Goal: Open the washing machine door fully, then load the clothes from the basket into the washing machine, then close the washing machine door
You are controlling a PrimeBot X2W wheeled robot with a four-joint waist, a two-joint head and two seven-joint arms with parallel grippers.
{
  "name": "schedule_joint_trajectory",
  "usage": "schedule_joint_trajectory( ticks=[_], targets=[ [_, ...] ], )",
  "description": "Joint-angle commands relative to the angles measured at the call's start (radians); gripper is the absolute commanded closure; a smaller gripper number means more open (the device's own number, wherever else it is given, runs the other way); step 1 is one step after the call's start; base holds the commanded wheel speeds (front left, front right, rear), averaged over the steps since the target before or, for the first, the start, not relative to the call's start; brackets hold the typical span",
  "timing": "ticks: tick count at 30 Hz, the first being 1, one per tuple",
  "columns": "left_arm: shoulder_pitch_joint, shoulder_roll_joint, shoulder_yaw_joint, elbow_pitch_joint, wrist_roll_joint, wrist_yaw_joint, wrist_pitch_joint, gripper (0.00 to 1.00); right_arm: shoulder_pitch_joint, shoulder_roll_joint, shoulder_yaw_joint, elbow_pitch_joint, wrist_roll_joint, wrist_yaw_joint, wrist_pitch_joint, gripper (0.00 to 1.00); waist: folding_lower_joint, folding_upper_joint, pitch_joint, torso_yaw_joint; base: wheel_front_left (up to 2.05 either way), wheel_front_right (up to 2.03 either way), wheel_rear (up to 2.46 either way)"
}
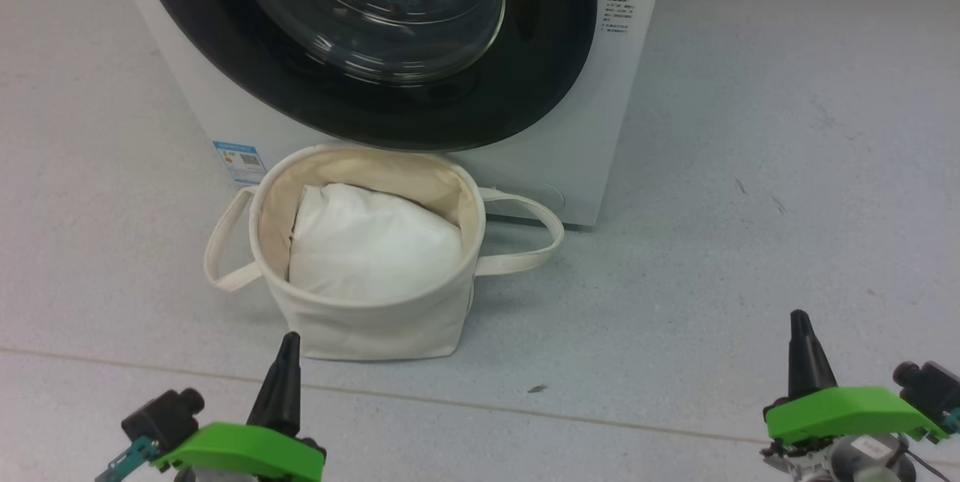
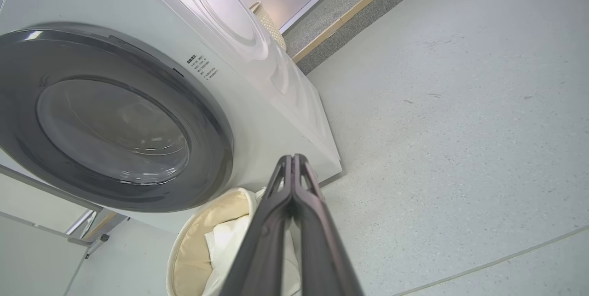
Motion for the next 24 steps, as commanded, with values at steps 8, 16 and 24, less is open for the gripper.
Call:
schedule_joint_trajectory(
  ticks=[8, 16, 24],
  targets=[
    [-0.022, 0.007, 0.041, -0.047, -0.107, -0.011, 0.028, 1.0, -0.037, -0.017, -0.002, -0.034, 0.112, 0.0, 0.025, 1.0, 0.0, 0.0, -0.006, 0.0, 0.0, 0.0, 0.0],
    [-0.019, 0.008, 0.058, -0.055, -0.195, -0.017, 0.051, 1.0, -0.037, -0.018, -0.007, -0.035, 0.202, 0.0, 0.048, 1.0, 0.0, 0.0, -0.011, 0.0, 0.0, 0.0, 0.0],
    [-0.016, 0.009, 0.075, -0.063, -0.283, -0.022, 0.074, 1.0, -0.038, -0.019, -0.012, -0.035, 0.292, 0.0, 0.071, 1.0, 0.0, 0.0, -0.016, 0.0, 0.0, 0.0, 0.0]
  ],
)
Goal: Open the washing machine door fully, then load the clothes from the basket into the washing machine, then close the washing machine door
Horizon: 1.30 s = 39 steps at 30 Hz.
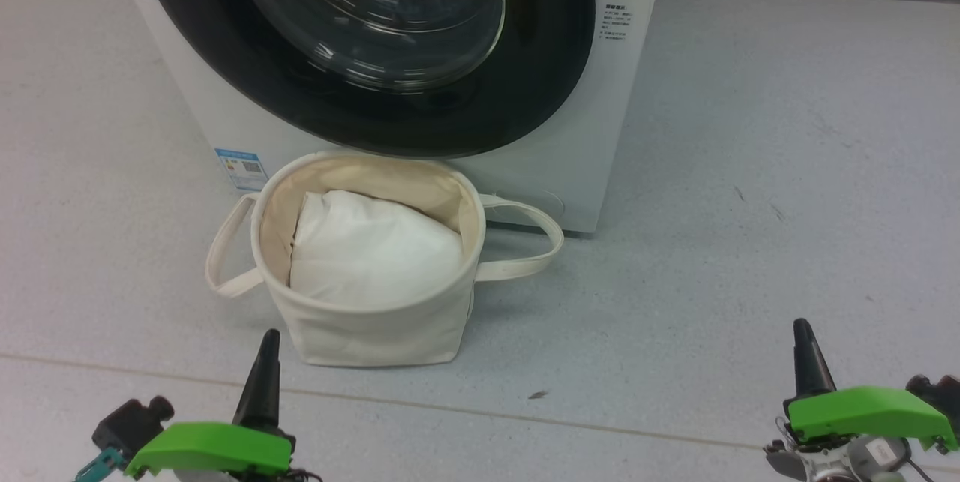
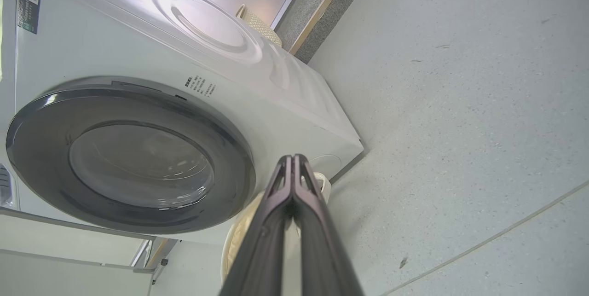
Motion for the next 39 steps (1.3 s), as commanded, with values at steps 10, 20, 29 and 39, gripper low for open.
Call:
schedule_joint_trajectory(
  ticks=[10, 20, 29, 39],
  targets=[
    [-0.017, 0.01, 0.047, -0.046, -0.121, -0.012, 0.032, 1.0, -0.039, -0.018, -0.001, -0.035, 0.126, 0.0, 0.034, 1.0, 0.0, 0.0, -0.007, 0.0, 0.0, 0.0, 0.0],
    [-0.013, 0.011, 0.068, -0.056, -0.231, -0.019, 0.061, 1.0, -0.039, -0.018, -0.009, -0.036, 0.238, 0.0, 0.064, 1.0, 0.0, 0.0, -0.013, 0.0, 0.0, 0.0, 0.0],
    [-0.009, 0.012, 0.088, -0.065, -0.33, -0.025, 0.087, 1.0, -0.04, -0.018, -0.016, -0.036, 0.339, 0.0, 0.09, 1.0, 0.0, 0.0, -0.019, 0.0, 0.0, 0.0, 0.0],
    [-0.006, 0.013, 0.107, -0.074, -0.429, -0.032, 0.113, 1.0, -0.041, -0.018, -0.024, -0.036, 0.439, 0.0, 0.118, 1.0, 0.0, 0.0, -0.025, 0.0, 0.0, 0.0, 0.0]
  ],
)
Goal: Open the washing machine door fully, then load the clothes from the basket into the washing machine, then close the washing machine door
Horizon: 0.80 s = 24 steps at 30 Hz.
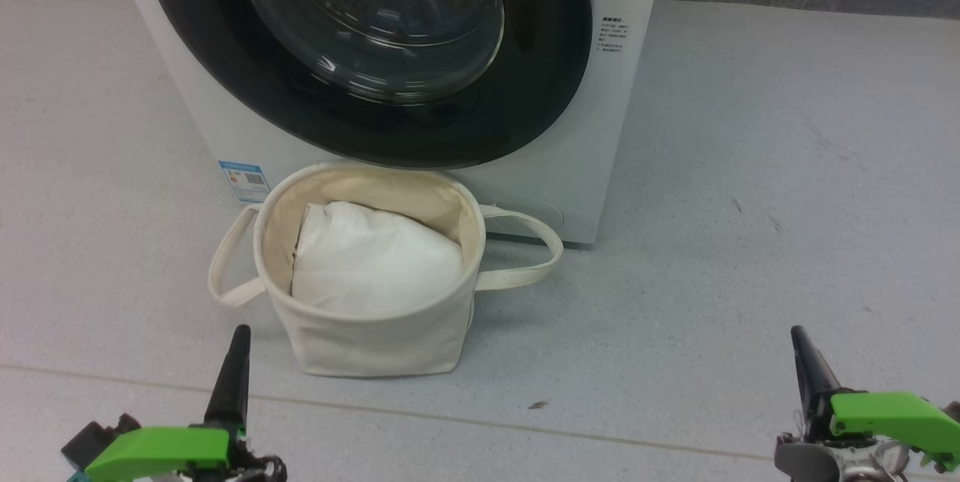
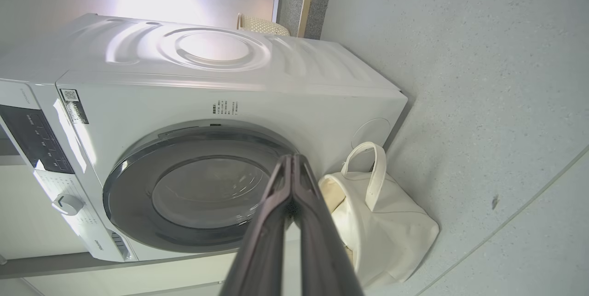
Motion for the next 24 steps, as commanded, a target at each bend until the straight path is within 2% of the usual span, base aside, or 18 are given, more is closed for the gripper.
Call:
schedule_joint_trajectory(
  ticks=[1, 15, 24],
  targets=[
    [-0.015, 0.013, 0.036, -0.04, -0.026, -0.01, 0.01, 1.0, -0.041, -0.017, 0.013, -0.036, 0.028, 0.0, 0.011, 1.0, 0.0, 0.0, -0.001, 0.0, 0.0, 0.0, 0.0],
    [-0.01, 0.015, 0.066, -0.054, -0.18, -0.019, 0.05, 1.0, -0.042, -0.017, 0.0, -0.037, 0.185, 0.0, 0.053, 1.0, 0.0, 0.0, -0.01, 0.0, 0.0, 0.0, 0.0],
    [-0.01, 0.015, 0.067, -0.054, -0.184, -0.02, 0.052, 1.0, -0.043, -0.015, -0.002, -0.036, 0.187, 0.0, 0.056, 1.0, 0.0, 0.0, -0.01, 0.0, 0.0, 0.0, 0.0]
  ],
)
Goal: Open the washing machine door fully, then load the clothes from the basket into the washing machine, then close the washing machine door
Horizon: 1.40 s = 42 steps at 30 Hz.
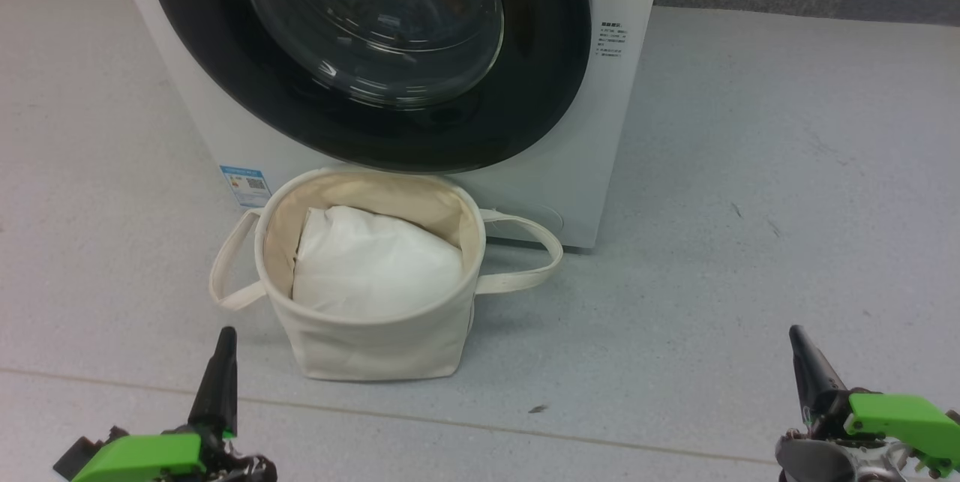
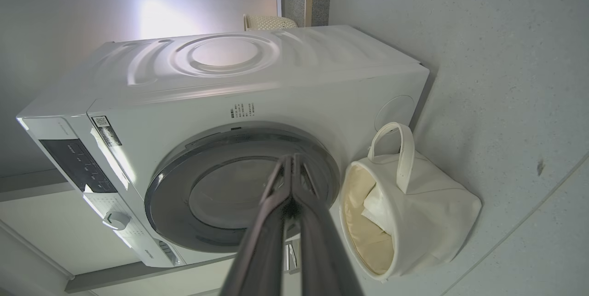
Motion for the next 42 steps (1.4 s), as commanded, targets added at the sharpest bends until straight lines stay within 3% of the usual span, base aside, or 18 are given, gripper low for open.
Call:
schedule_joint_trajectory(
  ticks=[1, 42],
  targets=[
    [-0.022, 0.014, 0.034, -0.037, -0.003, -0.007, 0.008, 1.0, -0.042, -0.015, 0.017, -0.036, 0.004, 0.0, 0.006, 1.0, 0.0, 0.0, 0.0, 0.0, 0.0, 0.0, 0.0],
    [-0.022, 0.014, 0.034, -0.037, -0.003, -0.007, 0.008, 1.0, -0.043, -0.009, 0.009, -0.036, -0.003, 0.0, 0.013, 1.0, 0.0, 0.0, 0.0, 0.0, 0.0, 0.0, 0.0]
  ],
)
